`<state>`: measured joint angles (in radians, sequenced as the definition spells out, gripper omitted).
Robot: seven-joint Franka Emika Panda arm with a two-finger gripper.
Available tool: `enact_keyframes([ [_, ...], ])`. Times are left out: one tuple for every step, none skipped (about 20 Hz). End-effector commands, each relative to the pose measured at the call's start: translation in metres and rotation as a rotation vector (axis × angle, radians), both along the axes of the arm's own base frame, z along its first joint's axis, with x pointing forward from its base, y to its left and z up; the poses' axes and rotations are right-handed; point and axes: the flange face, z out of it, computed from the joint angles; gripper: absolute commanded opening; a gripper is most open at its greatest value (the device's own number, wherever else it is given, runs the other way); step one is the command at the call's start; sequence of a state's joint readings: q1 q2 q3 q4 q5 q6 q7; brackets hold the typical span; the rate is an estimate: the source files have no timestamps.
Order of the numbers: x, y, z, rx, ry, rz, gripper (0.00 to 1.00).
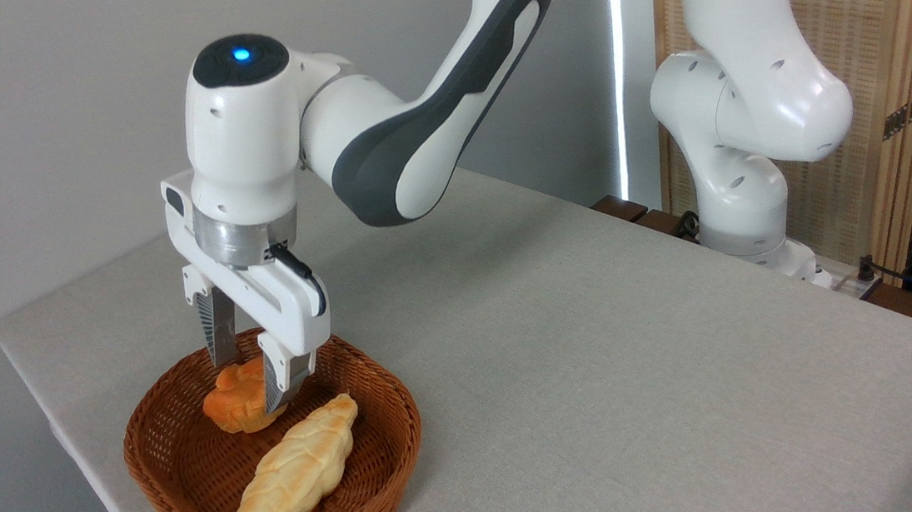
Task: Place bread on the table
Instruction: 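Close the gripper around the orange bun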
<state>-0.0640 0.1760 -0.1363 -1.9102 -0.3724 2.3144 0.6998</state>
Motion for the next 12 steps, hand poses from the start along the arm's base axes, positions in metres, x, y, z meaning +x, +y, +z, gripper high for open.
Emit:
enact_keyframes([
  [-0.0009, -0.0060, -0.0038, -0.008, -0.019, 0.003, 1.00],
  [-0.0006, -0.0060, -0.0045, -0.008, -0.018, 0.003, 1.00],
  [-0.0006, -0.0060, -0.0045, -0.008, -0.018, 0.003, 1.00],
  [-0.0006, -0.0060, -0.0045, -0.008, -0.018, 0.003, 1.00],
  [-0.0006, -0.0060, -0.0045, -0.008, -0.018, 0.003, 0.99],
  [-0.0006, -0.0060, -0.0045, -0.008, -0.018, 0.003, 0.92],
  [-0.0005, -0.0059, -0.0044, -0.008, -0.020, 0.004, 0.80],
  [-0.0002, -0.0058, -0.0041, -0.008, -0.023, 0.005, 0.71],
  [-0.0002, -0.0058, -0.0041, -0.008, -0.023, 0.003, 0.67],
  [-0.0004, -0.0059, -0.0042, -0.007, -0.022, 0.002, 0.65],
  [-0.0004, -0.0058, -0.0042, -0.006, -0.023, -0.001, 0.60],
  [-0.0004, -0.0058, -0.0042, -0.005, -0.024, -0.002, 0.56],
])
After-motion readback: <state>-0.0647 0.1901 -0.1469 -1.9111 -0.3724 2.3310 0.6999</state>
